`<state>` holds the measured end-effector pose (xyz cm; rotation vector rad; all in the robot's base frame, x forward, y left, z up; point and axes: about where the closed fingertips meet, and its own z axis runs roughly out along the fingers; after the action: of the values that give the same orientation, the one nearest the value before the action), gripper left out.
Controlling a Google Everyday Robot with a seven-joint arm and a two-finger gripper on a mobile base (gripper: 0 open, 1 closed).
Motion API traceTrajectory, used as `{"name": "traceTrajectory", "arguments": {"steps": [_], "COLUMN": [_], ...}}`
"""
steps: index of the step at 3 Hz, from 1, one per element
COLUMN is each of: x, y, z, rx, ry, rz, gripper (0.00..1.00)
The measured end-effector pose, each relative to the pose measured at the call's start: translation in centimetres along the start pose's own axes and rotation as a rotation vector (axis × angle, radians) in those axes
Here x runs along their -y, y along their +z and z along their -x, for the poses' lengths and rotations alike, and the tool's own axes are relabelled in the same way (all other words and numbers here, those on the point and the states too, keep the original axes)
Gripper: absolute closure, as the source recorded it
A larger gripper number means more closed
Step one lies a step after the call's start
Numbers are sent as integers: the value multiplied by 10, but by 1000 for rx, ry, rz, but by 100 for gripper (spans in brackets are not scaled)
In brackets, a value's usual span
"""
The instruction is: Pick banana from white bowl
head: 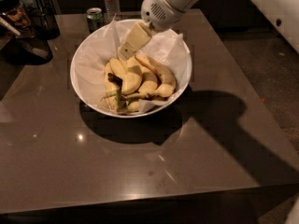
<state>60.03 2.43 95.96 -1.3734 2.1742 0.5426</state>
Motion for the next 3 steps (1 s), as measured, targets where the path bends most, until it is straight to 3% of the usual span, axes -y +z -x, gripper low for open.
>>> {"name": "traceTrajectory", "arguments": {"steps": [1,2,3], "x": [-28,-29,-30], "y": [5,7,11], "z": [25,28,19], "rx": [-45,-43,-27], "ry": [78,143,148], "rz": [-41,-41,-34], "gripper": [29,27,28]}}
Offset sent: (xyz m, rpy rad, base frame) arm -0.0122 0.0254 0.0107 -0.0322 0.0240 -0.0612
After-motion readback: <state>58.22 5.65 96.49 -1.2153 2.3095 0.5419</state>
